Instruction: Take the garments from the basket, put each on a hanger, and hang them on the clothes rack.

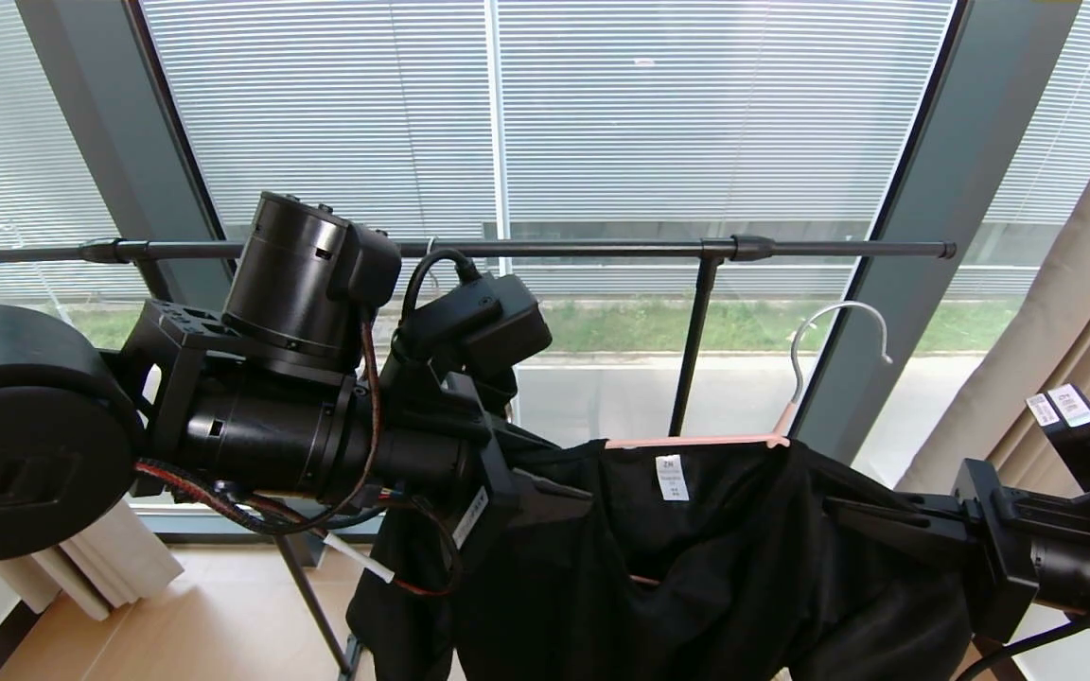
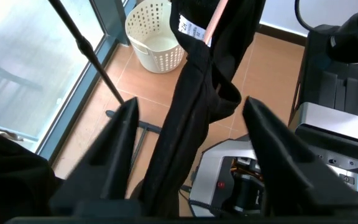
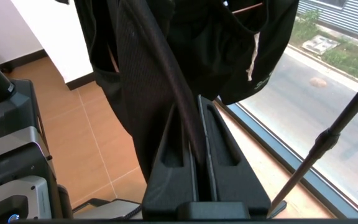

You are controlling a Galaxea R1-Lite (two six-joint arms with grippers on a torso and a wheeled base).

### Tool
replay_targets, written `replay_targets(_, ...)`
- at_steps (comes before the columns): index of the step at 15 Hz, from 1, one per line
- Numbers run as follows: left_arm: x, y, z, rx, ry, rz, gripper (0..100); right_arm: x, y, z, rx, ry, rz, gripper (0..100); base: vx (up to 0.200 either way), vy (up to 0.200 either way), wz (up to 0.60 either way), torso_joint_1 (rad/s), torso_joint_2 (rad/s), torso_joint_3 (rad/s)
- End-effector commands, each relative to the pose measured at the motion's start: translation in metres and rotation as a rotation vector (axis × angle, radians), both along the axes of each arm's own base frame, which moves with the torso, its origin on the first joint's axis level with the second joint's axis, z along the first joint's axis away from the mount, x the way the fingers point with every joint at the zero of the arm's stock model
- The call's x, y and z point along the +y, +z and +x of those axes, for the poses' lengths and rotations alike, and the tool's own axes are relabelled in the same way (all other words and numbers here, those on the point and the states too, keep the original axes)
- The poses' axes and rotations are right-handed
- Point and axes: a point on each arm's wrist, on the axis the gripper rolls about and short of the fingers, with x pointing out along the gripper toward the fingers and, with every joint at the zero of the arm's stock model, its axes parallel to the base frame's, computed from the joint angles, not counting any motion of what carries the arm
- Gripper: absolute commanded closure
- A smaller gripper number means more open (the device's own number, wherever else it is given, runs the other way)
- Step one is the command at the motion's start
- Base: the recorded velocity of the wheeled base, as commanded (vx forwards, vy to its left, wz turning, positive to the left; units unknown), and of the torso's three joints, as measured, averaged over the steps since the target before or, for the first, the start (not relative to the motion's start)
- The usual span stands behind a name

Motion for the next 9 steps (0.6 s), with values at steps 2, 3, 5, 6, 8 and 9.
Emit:
replay_targets(2, -0.0019, -0.0007, -0.0033, 0.000, -0.012, 0.002, 100, 0.0001, 0.0008, -0.0004, -0.004, 0.002, 0.001, 100, 0.000, 0.000, 0.00, 0.000, 0.00, 0.000)
replay_targets(3, -0.0019, -0.0007, -0.0033, 0.000, -0.012, 0.002, 100, 0.0001, 0.0008, -0.0003, -0.004, 0.000, 0.000, 100, 0.000, 0.000, 0.00, 0.000, 0.00, 0.000)
replay_targets(5, -0.0014, -0.0001, -0.0038, -0.003, -0.013, 0.001, 100, 0.0001, 0.0003, 0.0002, -0.003, -0.001, 0.000, 100, 0.000, 0.000, 0.00, 0.000, 0.00, 0.000)
replay_targets(6, -0.0008, 0.0012, -0.0046, -0.007, -0.012, -0.001, 100, 0.0002, 0.0013, 0.0009, -0.006, 0.000, 0.001, 100, 0.000, 0.000, 0.00, 0.000, 0.00, 0.000)
replay_targets(8, 0.0013, 0.0034, -0.0057, -0.010, -0.009, -0.006, 100, -0.0002, 0.0013, 0.0010, -0.006, -0.005, 0.001, 100, 0.000, 0.000, 0.00, 0.000, 0.00, 0.000)
replay_targets(9, 0.0021, 0.0027, -0.0059, -0.009, -0.007, -0.005, 100, -0.0002, 0.0016, 0.0007, -0.006, -0.003, 0.002, 0, 0.000, 0.000, 0.00, 0.000, 0.00, 0.000)
